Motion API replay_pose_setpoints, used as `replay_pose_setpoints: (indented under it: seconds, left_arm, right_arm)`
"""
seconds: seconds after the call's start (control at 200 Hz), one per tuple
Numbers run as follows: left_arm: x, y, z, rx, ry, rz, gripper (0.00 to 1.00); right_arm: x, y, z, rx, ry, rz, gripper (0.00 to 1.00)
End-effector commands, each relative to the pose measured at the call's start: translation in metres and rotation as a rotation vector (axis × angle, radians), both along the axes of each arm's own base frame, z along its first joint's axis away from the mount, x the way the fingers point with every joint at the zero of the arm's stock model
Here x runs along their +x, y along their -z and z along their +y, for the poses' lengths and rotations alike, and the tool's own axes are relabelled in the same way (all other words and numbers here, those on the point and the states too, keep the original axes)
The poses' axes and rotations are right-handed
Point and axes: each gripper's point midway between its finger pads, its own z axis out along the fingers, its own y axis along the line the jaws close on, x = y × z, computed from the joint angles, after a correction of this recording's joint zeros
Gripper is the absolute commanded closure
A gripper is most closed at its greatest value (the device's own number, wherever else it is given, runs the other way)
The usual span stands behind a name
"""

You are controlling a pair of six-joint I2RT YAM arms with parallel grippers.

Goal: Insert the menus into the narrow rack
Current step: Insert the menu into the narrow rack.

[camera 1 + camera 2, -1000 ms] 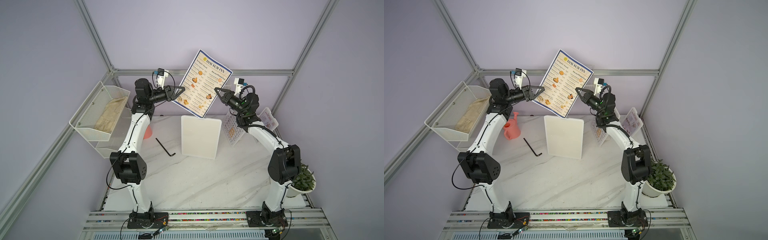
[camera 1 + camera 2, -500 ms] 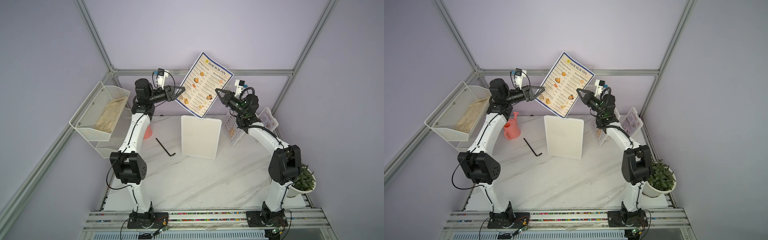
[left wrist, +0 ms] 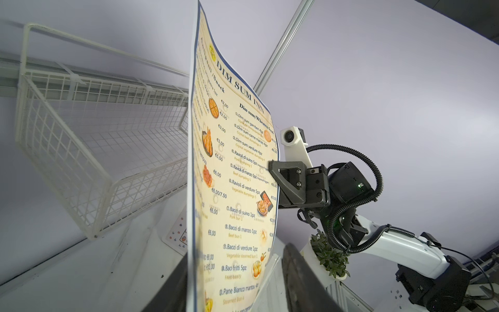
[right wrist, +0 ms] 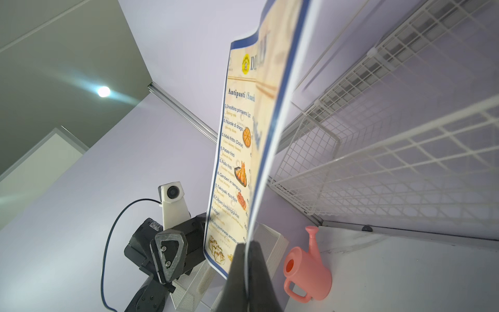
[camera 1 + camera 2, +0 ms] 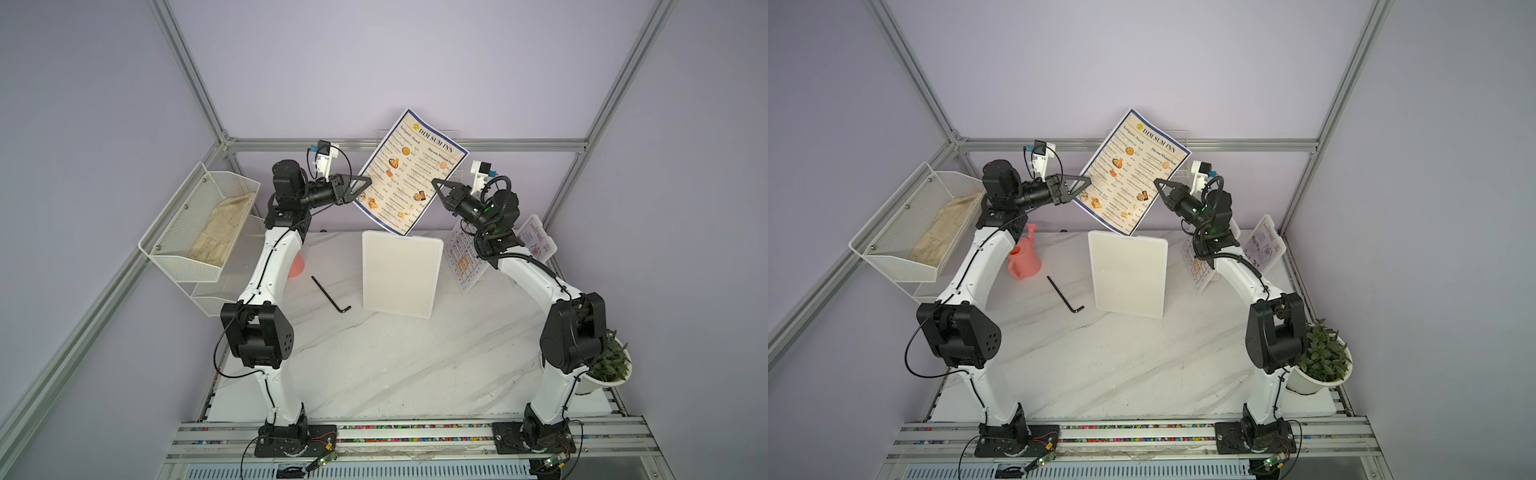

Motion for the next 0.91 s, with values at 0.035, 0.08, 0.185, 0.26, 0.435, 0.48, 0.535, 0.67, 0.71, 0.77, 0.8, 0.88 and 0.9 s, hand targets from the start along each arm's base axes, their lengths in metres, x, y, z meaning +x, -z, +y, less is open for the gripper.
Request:
replay_pose_setpoints:
  seconds: [0.035, 0.08, 0.185, 0.26, 0.435, 0.48, 0.535, 0.67, 0.71, 0.77, 0.8, 0.88, 0.9]
  left_arm:
    - [-0.012, -0.005, -0.005, -0.001, 0.02, -0.036, 0.51]
    - [-0.011, -0.004, -0.005, -0.001, 0.018, -0.035, 0.51]
    - [-0.011, -0.003, -0.004, -0.001, 0.015, -0.035, 0.5]
    - [-0.01, -0.002, -0.004, 0.0, 0.013, -0.033, 0.51]
    - [-0.009, -0.005, -0.005, -0.003, 0.011, -0.038, 0.53]
    - [-0.009, -0.007, -0.004, -0.004, 0.012, -0.041, 0.54]
    - [-0.009, -0.009, -0.004, -0.006, 0.013, -0.045, 0.55]
    - [-0.009, -0.013, -0.004, -0.01, 0.014, -0.051, 0.55]
    - [-0.008, -0.014, -0.005, -0.011, 0.015, -0.05, 0.55]
    - [-0.008, -0.015, -0.005, -0.011, 0.016, -0.052, 0.55]
    - [-0.008, -0.016, -0.005, -0.012, 0.016, -0.054, 0.55]
    - [-0.007, -0.015, -0.005, -0.012, 0.016, -0.053, 0.55]
    - [-0.007, -0.015, -0.005, -0.013, 0.016, -0.052, 0.55]
  right_arm:
    - [-0.009, -0.022, -0.005, 0.022, 0.011, -0.045, 1.0]
    - [-0.01, -0.023, -0.005, 0.025, 0.01, -0.047, 1.0]
    - [-0.011, -0.029, -0.007, 0.033, 0.016, -0.062, 1.0]
    - [-0.011, -0.03, -0.007, 0.041, 0.014, -0.064, 1.0]
    - [-0.012, -0.033, -0.007, 0.052, 0.011, -0.064, 1.0]
    - [-0.012, -0.033, -0.008, 0.054, 0.012, -0.063, 1.0]
    - [-0.011, -0.033, -0.008, 0.058, 0.016, -0.06, 1.0]
    - [-0.009, -0.034, -0.01, 0.077, 0.024, -0.049, 1.0]
    - [-0.008, -0.034, -0.01, 0.081, 0.024, -0.046, 1.0]
    - [-0.007, -0.033, -0.01, 0.084, 0.026, -0.041, 1.0]
    - [-0.007, -0.033, -0.011, 0.084, 0.028, -0.039, 1.0]
    - [-0.006, -0.032, -0.01, 0.086, 0.029, -0.035, 1.0]
    - [-0.007, -0.032, -0.01, 0.086, 0.028, -0.035, 1.0]
